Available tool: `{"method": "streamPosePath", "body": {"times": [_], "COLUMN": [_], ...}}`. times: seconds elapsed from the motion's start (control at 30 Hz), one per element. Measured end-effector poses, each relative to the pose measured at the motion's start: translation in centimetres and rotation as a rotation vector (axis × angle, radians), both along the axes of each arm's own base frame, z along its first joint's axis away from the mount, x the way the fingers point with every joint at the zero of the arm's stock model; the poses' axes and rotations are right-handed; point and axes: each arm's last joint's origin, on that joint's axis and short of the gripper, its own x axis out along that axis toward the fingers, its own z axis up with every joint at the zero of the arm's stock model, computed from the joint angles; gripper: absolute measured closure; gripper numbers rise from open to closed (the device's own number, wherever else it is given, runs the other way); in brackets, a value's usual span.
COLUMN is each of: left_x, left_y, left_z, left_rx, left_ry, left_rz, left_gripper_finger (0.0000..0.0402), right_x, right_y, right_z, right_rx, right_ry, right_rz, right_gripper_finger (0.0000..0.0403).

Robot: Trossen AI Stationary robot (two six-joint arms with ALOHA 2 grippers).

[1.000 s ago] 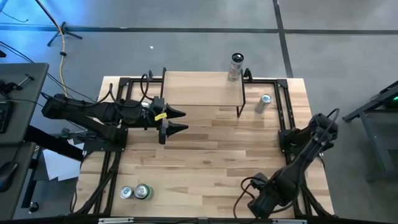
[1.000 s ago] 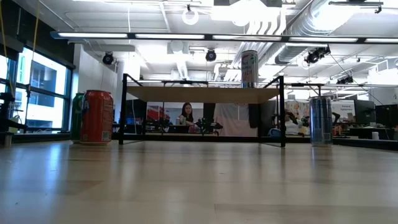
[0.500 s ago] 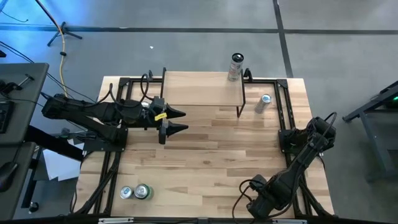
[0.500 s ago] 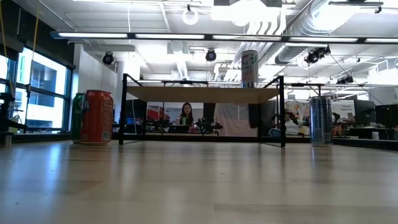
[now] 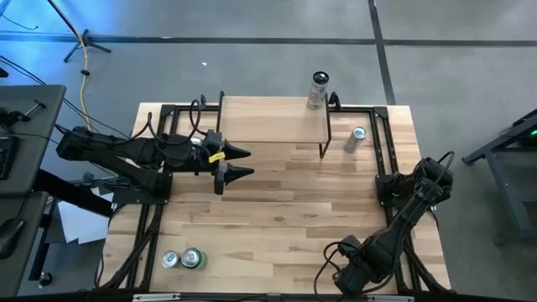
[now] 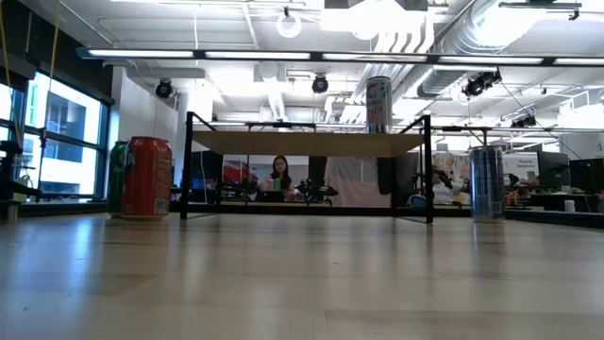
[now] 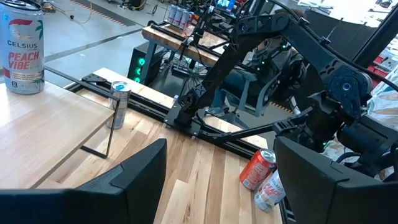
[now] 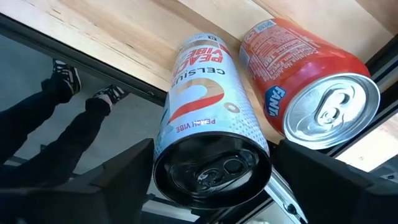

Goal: Place canned beverage on shelf
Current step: Put the white pink soda can on the shelf aligned with the other white pink soda can

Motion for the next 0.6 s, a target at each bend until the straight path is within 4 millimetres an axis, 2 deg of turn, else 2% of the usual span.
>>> {"method": "streamPosePath", "body": {"times": [0.4,0.6], "left_x": [0.0,-0.03], "left_y": [0.0,0.01], "left_z": [0.0,0.28], "left_rx": [0.0,-0.004], "left_ry": [0.0,-0.026], "left_rz": [0.0,0.0], "left_gripper_finger": [0.0142,0.0142], "right_x": [0.0,0.16], "right_y": [0.0,0.19], "right_z": [0.0,0.66], "right_rx": [0.003,0.028], "right_ry": [0.002,-0.027], "right_rz": [0.001,0.052], "right_gripper_finger": [0.0159,0.0162]}}
